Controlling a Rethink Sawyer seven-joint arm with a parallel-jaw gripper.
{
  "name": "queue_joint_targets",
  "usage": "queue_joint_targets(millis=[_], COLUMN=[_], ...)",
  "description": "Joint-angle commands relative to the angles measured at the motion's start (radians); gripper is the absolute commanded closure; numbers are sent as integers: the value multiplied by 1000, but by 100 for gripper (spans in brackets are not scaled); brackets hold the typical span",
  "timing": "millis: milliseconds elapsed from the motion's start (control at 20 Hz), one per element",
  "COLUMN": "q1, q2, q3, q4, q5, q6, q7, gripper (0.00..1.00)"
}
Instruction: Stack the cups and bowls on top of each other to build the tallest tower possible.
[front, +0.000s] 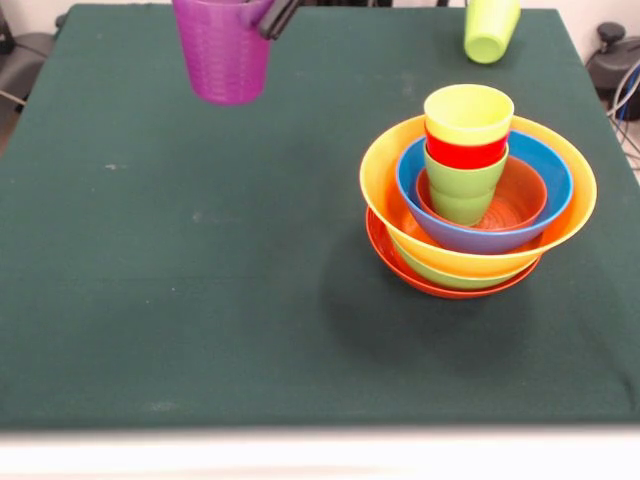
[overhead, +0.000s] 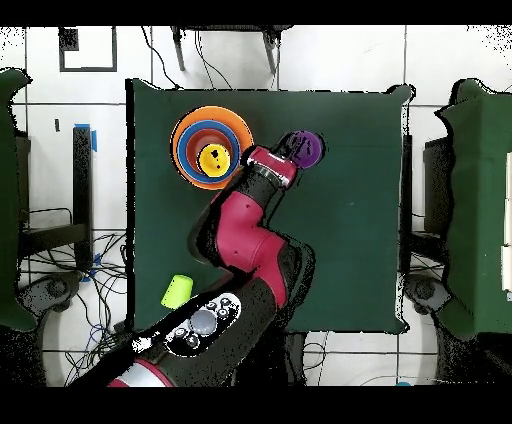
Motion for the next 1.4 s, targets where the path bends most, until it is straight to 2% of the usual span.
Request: queue_joint_targets(millis=[50,250,850,1050,1400], q1=[45,74,158,195,224], q2=[99,96,82,104,121], q3=[41,30,-8,-43,-56], q4=[-100,-112,-68,-73,-69], q5=[122,159,207,241,266], q6=[208,278,358,395,421], q7=[27,44,97,103,118], gripper=[100,100,100,100,100])
